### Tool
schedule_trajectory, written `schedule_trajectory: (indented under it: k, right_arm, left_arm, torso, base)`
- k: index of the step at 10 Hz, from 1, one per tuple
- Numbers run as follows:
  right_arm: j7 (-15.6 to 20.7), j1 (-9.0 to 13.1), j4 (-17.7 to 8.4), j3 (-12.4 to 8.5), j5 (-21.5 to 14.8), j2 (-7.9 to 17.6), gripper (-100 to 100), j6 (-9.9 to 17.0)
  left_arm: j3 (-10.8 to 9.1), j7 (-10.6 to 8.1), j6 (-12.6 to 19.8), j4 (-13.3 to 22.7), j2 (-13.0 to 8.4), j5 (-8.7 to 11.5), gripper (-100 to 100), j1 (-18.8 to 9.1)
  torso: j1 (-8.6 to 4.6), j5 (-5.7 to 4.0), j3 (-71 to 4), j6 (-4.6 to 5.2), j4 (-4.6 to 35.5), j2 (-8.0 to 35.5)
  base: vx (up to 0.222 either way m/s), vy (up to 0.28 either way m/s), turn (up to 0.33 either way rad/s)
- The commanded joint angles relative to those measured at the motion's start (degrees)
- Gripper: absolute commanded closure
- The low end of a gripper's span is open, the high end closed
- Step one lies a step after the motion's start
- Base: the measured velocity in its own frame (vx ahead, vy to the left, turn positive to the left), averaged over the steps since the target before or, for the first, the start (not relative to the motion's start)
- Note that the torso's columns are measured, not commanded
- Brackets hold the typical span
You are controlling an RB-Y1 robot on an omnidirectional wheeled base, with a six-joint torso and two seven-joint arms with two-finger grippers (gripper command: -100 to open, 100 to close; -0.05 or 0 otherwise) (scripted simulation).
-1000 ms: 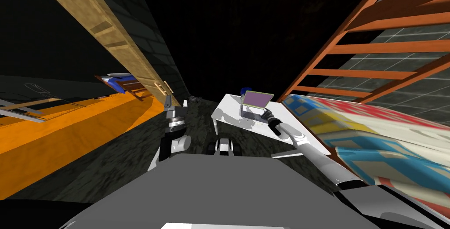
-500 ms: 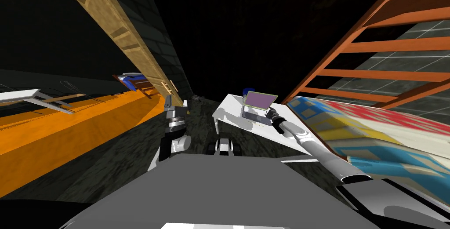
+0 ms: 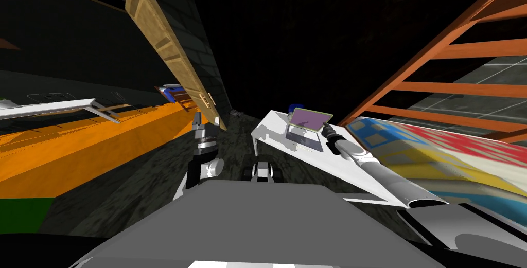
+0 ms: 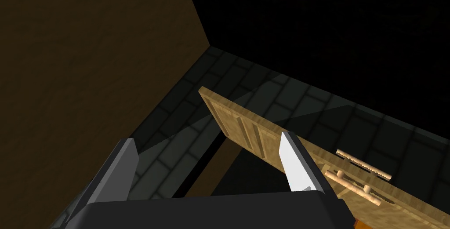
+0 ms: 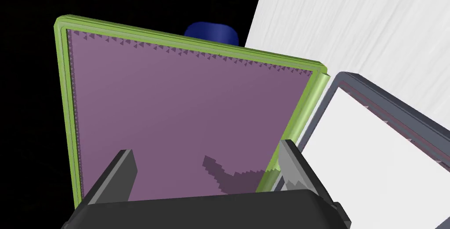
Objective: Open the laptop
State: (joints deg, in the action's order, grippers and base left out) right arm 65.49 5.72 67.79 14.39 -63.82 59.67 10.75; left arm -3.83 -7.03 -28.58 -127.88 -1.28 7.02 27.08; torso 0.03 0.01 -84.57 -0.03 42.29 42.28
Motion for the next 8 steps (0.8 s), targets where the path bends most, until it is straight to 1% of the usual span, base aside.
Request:
schedule_trajectory:
  k: [1, 2, 3, 4, 6, 7, 8]
  right_arm:
    - [3.4, 1.3, -2.2, 1.4, -1.3, 3.0, -100, 2.3]
    - [5.1, 2.1, -4.0, 1.7, -2.8, 4.3, -100, 3.1]
    - [5.1, 2.1, -4.0, 1.7, -2.8, 4.3, -100, 3.1]
    - [6.5, 2.9, -5.6, 1.9, -4.2, 5.6, -100, 3.8]
    - [6.5, 2.9, -5.6, 1.9, -4.2, 5.6, -100, 3.8]
    - [8.9, 4.1, -8.1, 2.3, -6.4, 7.5, -100, 4.9]
    - [8.9, 4.1, -8.1, 2.3, -6.4, 7.5, -100, 4.9]
  left_arm:
    - [0.0, 0.0, 0.0, 0.0, 0.0, 0.0, 0, 0.0]
    - [0.0, 0.0, 0.0, 0.0, 0.0, 0.0, 0, 0.0]
    - [0.0, 0.0, 0.0, 0.0, 0.0, 0.0, 0, 0.0]
    - [0.0, 0.0, 0.0, 0.0, 0.0, 0.0, 0, 0.0]
    - [0.0, 0.0, 0.0, 0.0, 0.0, 0.0, 0, 0.0]
    - [0.0, 0.0, 0.0, 0.0, 0.0, 0.0, 0, 0.0]
    - [0.0, 0.0, 0.0, 0.0, 0.0, 0.0, 0, 0.0]
  torso:
    - [0.02, 0.01, 0.0, 0.06, 0.0, 0.0]
    - [0.01, 0.01, 0.0, 0.01, 0.0, 0.0]
    - [-0.05, -0.01, 0.0, 0.02, 0.0, 0.0]
    - [-0.04, -0.02, 0.0, 0.07, 0.0, 0.0]
    - [0.01, -0.01, 0.0, 0.06, 0.0, 0.0]
    - [0.02, 0.0, 0.0, 0.06, 0.0, 0.0]
    - [-0.04, 0.01, 0.0, -0.03, 0.0, 0.0]
  base:
    - [-0.01, -0.033, 0.16]
    - [-0.011, -0.048, 0.227]
    - [-0.009, -0.039, 0.062]
    - [-0.012, -0.028, 0.12]
    - [-0.005, -0.015, 0.026]
    - [-0.01, -0.025, 0.194]
    - [-0.01, -0.036, 0.13]
